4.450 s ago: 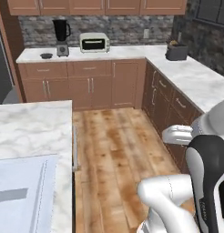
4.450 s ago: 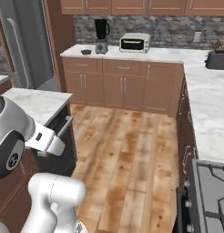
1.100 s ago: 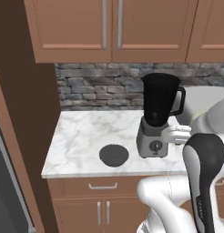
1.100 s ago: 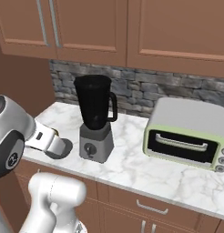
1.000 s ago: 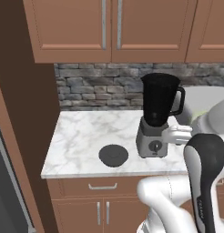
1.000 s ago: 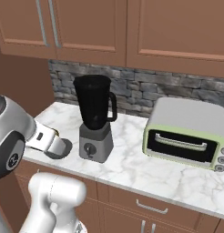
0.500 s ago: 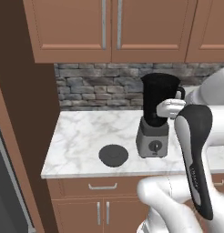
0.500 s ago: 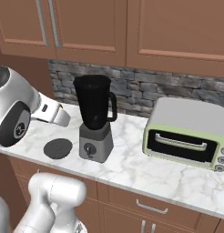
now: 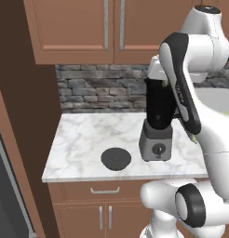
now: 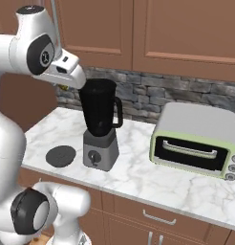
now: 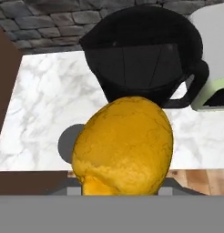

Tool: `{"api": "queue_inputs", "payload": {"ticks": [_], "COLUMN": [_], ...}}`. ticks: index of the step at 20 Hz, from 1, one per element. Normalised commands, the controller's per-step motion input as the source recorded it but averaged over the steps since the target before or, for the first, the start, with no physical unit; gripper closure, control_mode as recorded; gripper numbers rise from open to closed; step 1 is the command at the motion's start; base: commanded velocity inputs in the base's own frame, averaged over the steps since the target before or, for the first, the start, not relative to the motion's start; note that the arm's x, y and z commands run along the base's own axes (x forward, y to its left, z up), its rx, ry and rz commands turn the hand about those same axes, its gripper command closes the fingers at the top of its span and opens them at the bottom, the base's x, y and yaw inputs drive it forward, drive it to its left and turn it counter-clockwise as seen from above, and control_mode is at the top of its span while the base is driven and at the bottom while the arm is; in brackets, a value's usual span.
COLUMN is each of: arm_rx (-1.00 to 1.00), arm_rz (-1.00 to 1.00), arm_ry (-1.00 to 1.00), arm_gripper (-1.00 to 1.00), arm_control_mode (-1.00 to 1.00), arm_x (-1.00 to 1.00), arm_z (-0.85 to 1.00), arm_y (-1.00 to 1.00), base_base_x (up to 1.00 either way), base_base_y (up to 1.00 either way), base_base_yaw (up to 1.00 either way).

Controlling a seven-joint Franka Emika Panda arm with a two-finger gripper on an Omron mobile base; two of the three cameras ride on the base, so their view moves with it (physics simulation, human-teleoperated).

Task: Grab the garlic and lemon from the fridge, place them in the blender, close the lid, and turn on the blender to create a marinade.

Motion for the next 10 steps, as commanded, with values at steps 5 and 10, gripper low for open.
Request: {"api": "queue_inputs", "payload": {"ticks": [5, 10], "arm_rx": [0.0, -0.01], "arm_rz": [0.0, 0.0], "arm_ry": [-0.02, -0.05], "arm_gripper": [1.0, 1.0], "arm_control_mode": [-1.0, -1.0], "arm_x": [0.19, 0.6], "arm_z": [-0.26, -0.49], "arm_y": [-0.18, -0.26], "base_base_x": [0.0, 0.0], "base_base_y": [0.0, 0.0], "base_base_yaw": [0.0, 0.0]}}
